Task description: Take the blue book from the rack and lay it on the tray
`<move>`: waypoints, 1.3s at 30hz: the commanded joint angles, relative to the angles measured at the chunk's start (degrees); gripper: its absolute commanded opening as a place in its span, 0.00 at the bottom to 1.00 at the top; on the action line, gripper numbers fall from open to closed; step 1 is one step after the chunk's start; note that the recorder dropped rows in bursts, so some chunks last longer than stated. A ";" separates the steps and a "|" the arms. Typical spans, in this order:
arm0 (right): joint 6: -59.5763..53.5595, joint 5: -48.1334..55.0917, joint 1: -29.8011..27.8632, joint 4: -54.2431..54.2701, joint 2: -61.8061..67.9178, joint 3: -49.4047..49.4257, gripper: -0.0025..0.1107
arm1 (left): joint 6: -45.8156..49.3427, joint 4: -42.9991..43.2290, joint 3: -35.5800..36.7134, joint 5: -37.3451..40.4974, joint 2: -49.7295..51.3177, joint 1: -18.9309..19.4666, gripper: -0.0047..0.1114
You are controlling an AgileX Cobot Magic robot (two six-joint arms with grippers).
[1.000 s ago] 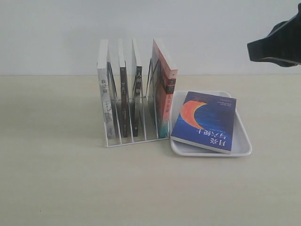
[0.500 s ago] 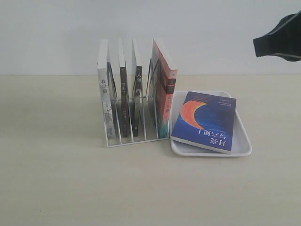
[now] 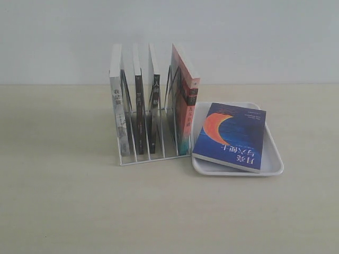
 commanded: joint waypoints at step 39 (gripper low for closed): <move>18.22 -1.50 -4.59 -1.30 -29.78 37.11 0.07 | 0.22 -0.14 -0.19 -0.73 -0.18 0.11 0.08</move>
